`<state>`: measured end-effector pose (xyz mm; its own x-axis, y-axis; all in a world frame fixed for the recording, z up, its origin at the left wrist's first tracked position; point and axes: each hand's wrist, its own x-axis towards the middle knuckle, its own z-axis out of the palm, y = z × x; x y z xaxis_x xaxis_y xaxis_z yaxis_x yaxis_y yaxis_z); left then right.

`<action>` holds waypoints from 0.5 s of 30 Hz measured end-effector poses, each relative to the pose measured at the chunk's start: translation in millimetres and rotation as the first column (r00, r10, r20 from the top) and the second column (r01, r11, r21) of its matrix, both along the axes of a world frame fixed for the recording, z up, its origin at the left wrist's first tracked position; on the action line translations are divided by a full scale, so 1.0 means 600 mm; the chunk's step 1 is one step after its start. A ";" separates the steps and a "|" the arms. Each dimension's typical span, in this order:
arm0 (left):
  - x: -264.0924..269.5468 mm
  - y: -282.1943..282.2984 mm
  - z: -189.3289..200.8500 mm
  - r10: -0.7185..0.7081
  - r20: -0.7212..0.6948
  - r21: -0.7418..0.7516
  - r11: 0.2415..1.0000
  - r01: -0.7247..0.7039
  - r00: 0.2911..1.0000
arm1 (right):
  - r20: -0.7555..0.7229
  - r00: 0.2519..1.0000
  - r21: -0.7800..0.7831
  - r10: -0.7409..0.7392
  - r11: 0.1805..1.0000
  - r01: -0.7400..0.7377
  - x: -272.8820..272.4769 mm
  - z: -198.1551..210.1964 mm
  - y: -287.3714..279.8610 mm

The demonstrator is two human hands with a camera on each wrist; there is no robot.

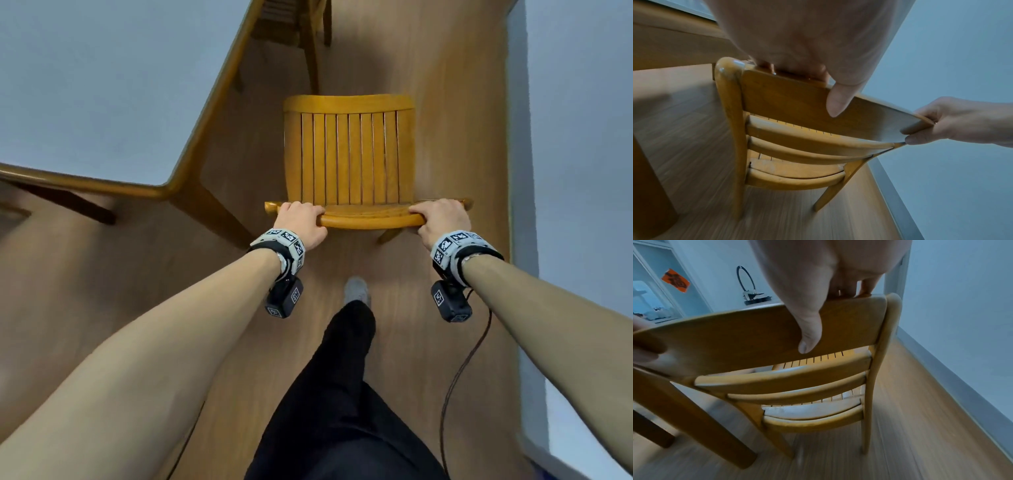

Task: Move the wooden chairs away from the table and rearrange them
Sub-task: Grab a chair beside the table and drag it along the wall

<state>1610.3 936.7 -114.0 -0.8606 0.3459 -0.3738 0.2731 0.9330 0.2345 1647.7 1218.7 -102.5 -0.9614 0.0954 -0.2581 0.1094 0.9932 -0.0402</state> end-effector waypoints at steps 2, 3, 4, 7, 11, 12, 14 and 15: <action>0.040 -0.029 -0.006 -0.073 0.007 -0.013 0.997 0.073 0.997 | 0.045 0.998 -0.005 -0.035 0.999 0.036 0.072 -0.001 -0.036; 0.056 -0.044 -0.006 -0.109 0.013 -0.013 0.994 0.109 0.994 | 0.063 0.995 -0.008 -0.074 0.997 0.075 0.105 0.001 -0.056; 0.069 -0.060 -0.008 -0.140 0.009 -0.009 0.990 0.140 0.990 | 0.074 0.991 -0.008 -0.108 0.994 0.109 0.136 0.001 -0.077; 0.111 -0.116 -0.009 -0.232 0.025 0.000 0.973 0.232 0.972 | 0.099 0.967 -0.012 -0.234 0.972 0.237 0.230 -0.005 -0.152; 0.146 -0.196 -0.014 -0.386 0.006 -0.017 0.922 0.386 0.922 | 0.093 0.937 -0.017 -0.336 0.941 0.339 0.325 -0.011 -0.260; 0.151 -0.216 -0.015 -0.423 0.002 -0.017 0.906 0.423 0.906 | 0.096 0.923 -0.027 -0.372 0.926 0.376 0.345 -0.010 -0.288; 0.155 -0.250 -0.016 -0.492 -0.013 -0.003 0.871 0.492 0.870 | 0.110 0.870 -0.027 -0.481 0.873 0.487 0.378 -0.007 -0.343; 0.153 -0.266 -0.016 -0.522 -0.019 0.002 0.853 0.522 0.853 | 0.117 0.835 -0.025 -0.538 0.839 0.544 0.389 -0.003 -0.371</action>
